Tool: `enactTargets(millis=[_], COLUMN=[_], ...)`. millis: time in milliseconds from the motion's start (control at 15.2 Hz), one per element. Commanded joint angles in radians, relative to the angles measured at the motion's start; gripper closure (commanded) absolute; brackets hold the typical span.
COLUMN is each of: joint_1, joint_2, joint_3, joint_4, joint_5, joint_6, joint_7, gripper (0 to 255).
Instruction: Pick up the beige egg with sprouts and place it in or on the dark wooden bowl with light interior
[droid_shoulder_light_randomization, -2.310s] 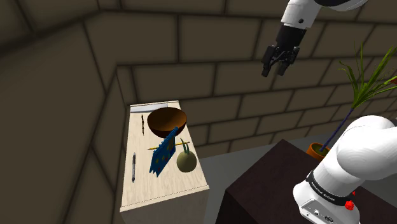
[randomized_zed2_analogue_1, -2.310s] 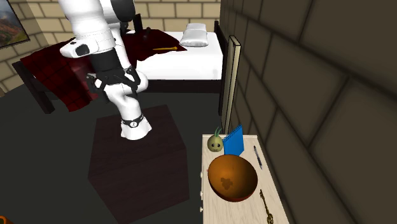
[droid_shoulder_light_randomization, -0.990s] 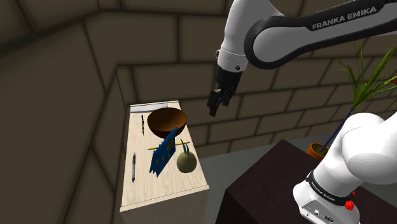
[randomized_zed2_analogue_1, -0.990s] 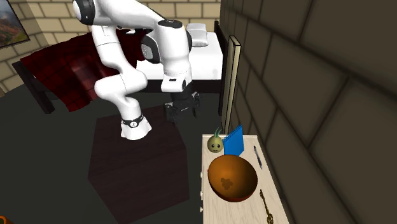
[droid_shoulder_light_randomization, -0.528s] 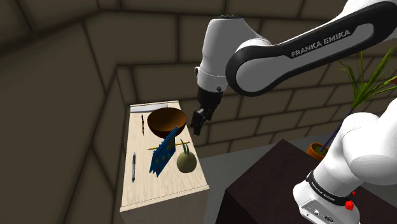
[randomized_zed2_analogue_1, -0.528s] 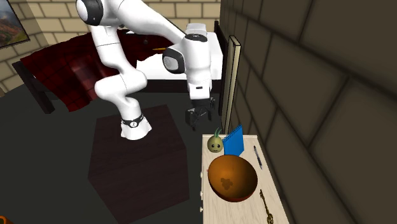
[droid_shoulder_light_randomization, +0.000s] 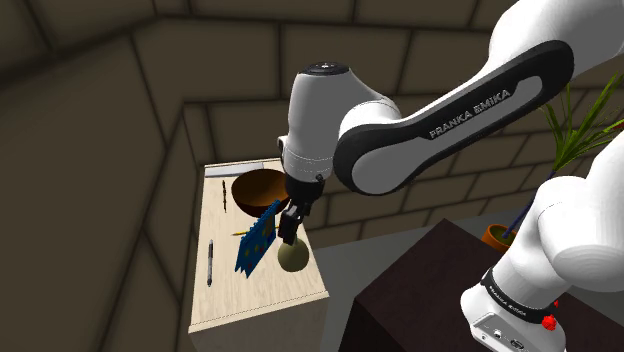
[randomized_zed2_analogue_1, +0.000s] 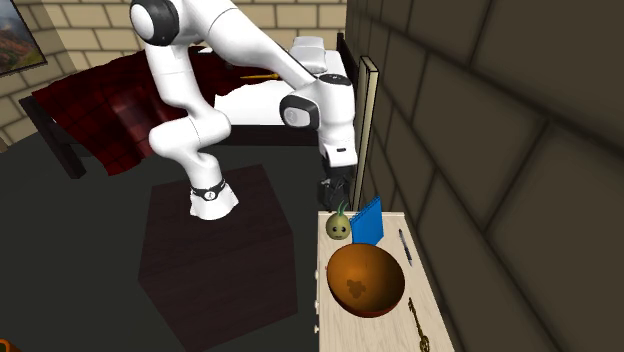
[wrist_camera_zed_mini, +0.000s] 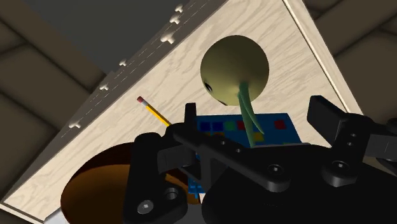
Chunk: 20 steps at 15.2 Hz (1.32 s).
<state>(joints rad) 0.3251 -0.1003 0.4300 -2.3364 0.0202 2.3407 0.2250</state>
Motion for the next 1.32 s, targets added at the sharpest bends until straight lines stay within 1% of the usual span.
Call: enactTargets(millis=[0,198,726,792,1254], joint_1=[-0.001,-0.003,-0.003,-0.003,-0.003], joint_2=[0.024,0.062,0.062,0.062,0.062], joint_3=[0.004,0.006,0.006,0.006,0.006], joint_4=[-0.007,-0.021,-0.020,-0.020,-0.020], joint_5=[-0.014,-0.038,-0.037,-0.037,-0.037], joint_6=[0.030,0.078,0.078,0.078,0.077], joint_7=[0.010,0.028,0.028,0.028,0.027], gripper=[0,0,0,255,255])
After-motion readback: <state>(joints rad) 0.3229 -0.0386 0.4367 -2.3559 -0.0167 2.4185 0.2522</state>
